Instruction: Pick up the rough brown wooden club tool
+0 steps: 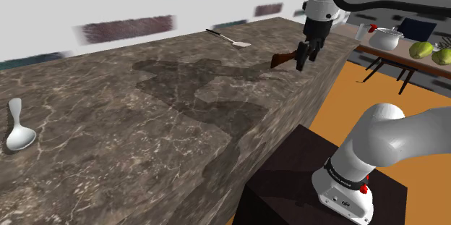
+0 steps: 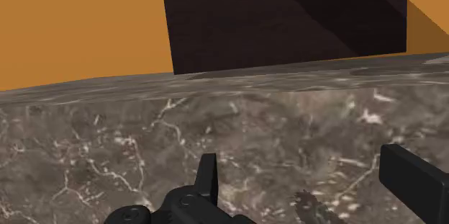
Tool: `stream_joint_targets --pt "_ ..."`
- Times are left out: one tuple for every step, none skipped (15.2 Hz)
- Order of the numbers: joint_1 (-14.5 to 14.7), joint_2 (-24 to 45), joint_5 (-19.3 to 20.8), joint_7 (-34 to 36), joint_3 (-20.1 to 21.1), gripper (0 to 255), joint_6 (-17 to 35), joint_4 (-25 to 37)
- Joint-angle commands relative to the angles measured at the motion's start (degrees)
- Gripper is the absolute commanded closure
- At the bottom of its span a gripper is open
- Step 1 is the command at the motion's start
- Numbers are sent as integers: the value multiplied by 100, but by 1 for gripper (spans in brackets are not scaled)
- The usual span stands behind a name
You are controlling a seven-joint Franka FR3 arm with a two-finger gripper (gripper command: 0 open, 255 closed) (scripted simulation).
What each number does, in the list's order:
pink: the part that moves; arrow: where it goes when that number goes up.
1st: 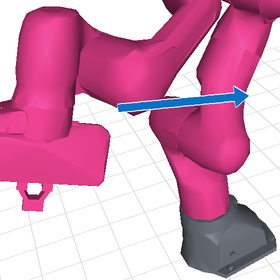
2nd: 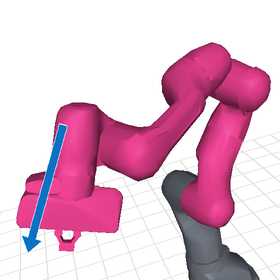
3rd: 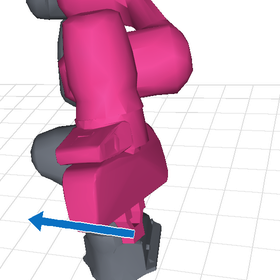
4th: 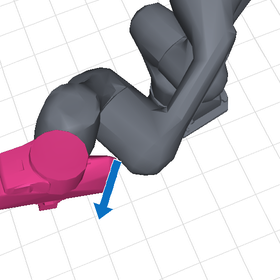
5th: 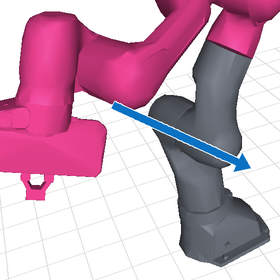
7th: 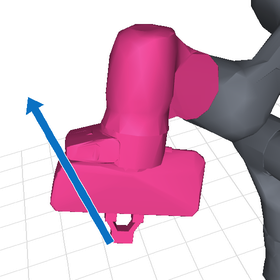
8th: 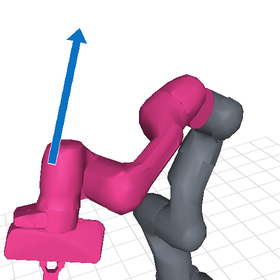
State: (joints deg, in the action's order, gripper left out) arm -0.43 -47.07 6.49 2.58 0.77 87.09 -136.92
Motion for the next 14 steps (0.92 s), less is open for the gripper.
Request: stream_joint_targets --pt "0 0 0 0 0 0 0 0" --pt "244 91 128 -952 -370 0 40 102" --pt "544 220 254 -1874 -762 0 65 244" --pt "840 384 345 -2803 -1133 0 79 422" --pt "1141 579 405 -3734 -1489 0 77 632" --pt "1449 801 432 -4666 -1829 0 58 870" --pt "1769 1043 432 -5595 -2157 0 20 1132" --pt "2097 1302 405 -6524 -2472 0 -39 1411" --pt "2434 1573 355 -7450 -2777 0 -117 1703" --pt "2756 1857 278 -8380 -3057 0 -213 2002" --pt "2756 1839 291 -8375 -3069 0 -139 1914" --pt "2746 1825 300 -8374 -3075 0 -65 1826" --pt "2739 1811 311 -8372 -3083 0 9 1739" --pt "2732 1799 321 -8371 -3093 0 84 1653"
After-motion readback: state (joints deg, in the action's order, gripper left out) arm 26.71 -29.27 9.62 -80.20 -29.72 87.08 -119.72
